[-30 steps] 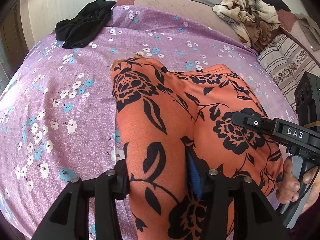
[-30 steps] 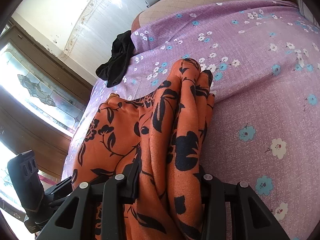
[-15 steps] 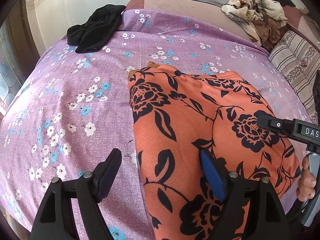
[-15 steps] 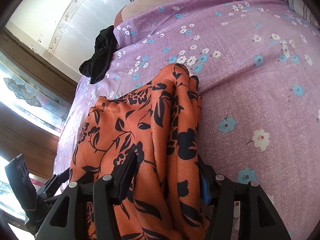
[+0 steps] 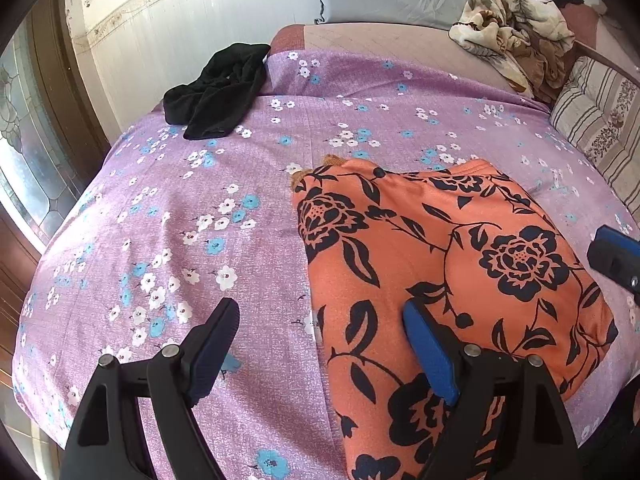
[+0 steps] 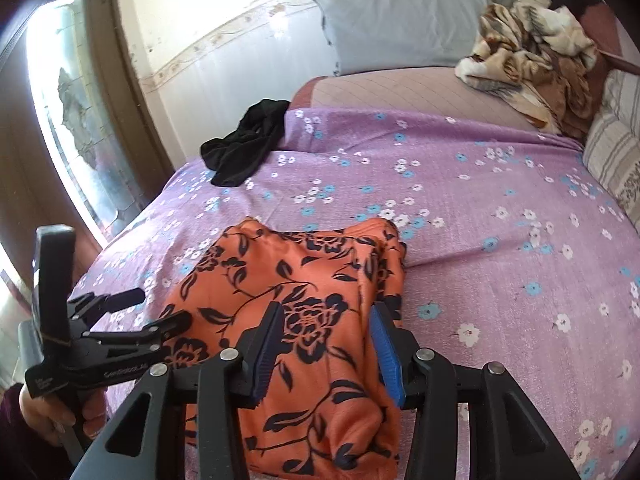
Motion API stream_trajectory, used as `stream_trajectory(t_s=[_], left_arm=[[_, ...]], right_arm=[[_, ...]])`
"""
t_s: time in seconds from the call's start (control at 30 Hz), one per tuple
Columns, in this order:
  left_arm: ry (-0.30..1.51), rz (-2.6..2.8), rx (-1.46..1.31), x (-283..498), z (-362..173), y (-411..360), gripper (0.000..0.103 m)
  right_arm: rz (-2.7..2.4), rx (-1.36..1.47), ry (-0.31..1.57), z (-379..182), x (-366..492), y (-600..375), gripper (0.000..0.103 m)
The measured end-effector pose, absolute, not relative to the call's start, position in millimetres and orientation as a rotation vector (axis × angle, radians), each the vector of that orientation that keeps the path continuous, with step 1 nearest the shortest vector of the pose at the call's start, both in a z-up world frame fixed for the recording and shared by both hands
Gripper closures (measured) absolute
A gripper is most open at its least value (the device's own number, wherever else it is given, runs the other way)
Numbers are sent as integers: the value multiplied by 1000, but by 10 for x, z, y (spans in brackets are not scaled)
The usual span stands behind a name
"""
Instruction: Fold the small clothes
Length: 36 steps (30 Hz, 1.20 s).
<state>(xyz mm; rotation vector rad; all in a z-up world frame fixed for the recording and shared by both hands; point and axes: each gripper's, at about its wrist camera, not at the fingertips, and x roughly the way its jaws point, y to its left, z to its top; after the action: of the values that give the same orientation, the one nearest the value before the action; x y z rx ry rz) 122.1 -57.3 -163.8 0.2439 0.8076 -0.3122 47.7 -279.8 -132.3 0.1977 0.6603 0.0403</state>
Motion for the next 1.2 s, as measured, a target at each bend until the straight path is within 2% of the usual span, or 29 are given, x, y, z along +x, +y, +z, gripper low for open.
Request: stream_trajectory(t_s=[0.2, 0.37, 0.67, 0.87, 1.2], left_arm=[[799, -289, 231, 1187, -1617, -479, 19], [827, -267, 271, 1219, -1768, -488, 14], [863, -261, 240, 1319, -1871, -457, 5], [853, -244, 230, 1237, -1828, -445, 5], [723, -202, 227, 784, -1423, -384, 5]], right_arm=[[77, 131, 742, -1539, 545, -2567, 62], [54, 122, 886, -1907, 702, -2548, 62], [59, 118, 872, -1907, 703, -2564, 62], [43, 128, 850, -1835, 625, -2532, 62], [-39, 115, 641, -1377, 147, -2558, 60]])
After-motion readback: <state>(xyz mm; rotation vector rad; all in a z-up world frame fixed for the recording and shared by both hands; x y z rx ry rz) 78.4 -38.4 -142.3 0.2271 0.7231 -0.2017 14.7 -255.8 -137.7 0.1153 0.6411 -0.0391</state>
